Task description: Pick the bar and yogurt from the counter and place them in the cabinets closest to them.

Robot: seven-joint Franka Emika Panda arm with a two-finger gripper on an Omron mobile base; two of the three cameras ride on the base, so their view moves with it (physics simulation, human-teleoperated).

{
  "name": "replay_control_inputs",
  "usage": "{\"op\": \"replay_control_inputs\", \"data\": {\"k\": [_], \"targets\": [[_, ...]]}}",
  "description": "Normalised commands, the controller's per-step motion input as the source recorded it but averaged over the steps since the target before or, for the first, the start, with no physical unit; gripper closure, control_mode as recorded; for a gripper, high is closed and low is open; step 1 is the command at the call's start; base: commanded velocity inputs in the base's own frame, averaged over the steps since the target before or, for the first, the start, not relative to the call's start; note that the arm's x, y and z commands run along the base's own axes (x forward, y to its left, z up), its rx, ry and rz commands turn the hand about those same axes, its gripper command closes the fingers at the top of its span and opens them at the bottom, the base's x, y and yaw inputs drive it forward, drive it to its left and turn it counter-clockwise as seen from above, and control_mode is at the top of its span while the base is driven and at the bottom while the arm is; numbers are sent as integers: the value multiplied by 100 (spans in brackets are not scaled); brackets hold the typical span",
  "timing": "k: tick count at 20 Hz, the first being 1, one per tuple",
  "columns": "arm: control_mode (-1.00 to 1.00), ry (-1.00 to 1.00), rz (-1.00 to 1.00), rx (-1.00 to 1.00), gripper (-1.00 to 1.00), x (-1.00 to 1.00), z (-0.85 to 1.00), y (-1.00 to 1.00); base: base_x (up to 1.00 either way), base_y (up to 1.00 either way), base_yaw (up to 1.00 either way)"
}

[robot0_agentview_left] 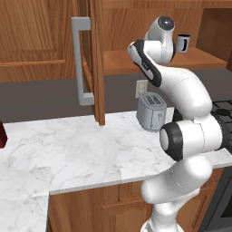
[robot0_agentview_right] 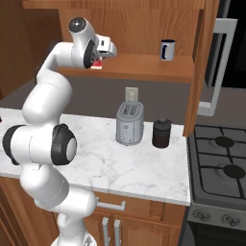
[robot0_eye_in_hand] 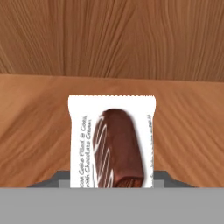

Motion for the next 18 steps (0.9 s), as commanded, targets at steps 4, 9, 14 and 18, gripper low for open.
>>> {"op": "replay_control_inputs", "data": {"k": [4, 9, 14, 18], "targets": [[-100, -1, 1, 0, 100, 34, -5, 0, 0, 0, 0], [-100, -1, 0, 0, 100, 36, -6, 0, 0, 0, 0], [-100, 0, 0, 0, 100, 37, -4, 0, 0, 0, 0], [-100, 0, 0, 0, 100, 31, -4, 0, 0, 0, 0]]}}
